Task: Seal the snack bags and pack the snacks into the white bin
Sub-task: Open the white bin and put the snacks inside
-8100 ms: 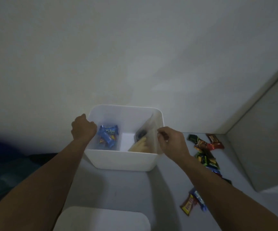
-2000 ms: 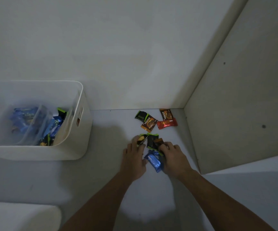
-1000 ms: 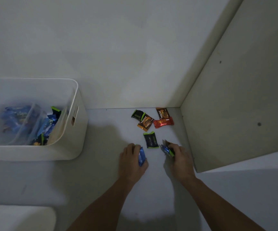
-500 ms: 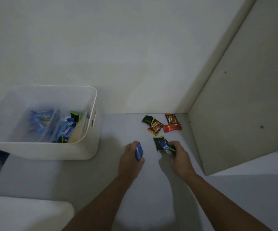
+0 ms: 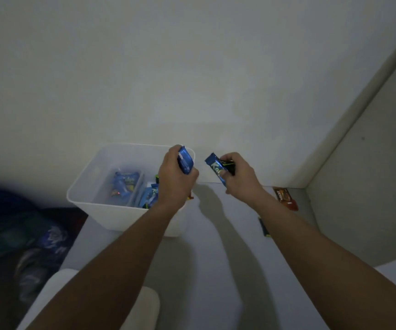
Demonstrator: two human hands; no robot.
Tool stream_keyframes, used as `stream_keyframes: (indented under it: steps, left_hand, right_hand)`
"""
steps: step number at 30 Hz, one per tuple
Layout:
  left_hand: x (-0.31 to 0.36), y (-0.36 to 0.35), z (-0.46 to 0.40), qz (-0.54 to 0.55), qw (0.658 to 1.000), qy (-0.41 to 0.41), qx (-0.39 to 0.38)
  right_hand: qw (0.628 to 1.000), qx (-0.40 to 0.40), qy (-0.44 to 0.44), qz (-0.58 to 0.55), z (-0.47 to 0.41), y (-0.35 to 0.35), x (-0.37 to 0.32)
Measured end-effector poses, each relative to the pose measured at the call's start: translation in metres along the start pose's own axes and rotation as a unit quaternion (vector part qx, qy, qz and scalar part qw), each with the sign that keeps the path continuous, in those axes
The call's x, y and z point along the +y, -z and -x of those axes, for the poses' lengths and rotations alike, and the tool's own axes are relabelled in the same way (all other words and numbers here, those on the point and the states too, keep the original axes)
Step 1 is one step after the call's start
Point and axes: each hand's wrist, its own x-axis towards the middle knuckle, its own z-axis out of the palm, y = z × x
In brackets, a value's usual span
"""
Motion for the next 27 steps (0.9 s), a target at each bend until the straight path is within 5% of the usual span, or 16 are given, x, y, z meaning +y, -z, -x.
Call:
stream_keyframes:
  steps: [6,14,21,27]
  left_hand:
    - [-0.025,0.065,-0.033,-0.033,0.997,0.048,0.044]
    - [-0.060,0.095,-0.037,-0.195,0.944,0.239,-0.115]
    - [-0.044,0.081,-0.040,-0.150,0.958,0.221,-0.099]
    - [0.003,0.002,-0.028,-0.076,0.991,0.020,-0.108]
  right_hand:
    - [0.997,-0.033,-0.039,-0.050,-0.028,-0.065,-0.065]
    - [0.985,-0.101,-0.136,-0.010,-0.042,-0.112,-0.080]
    - [0.988,-0.023,-0.148,-0.045,-0.050,-0.069,-0.047]
    - [0.981,0.022,-0.192,-0.020,-0.045,0.005,0.014]
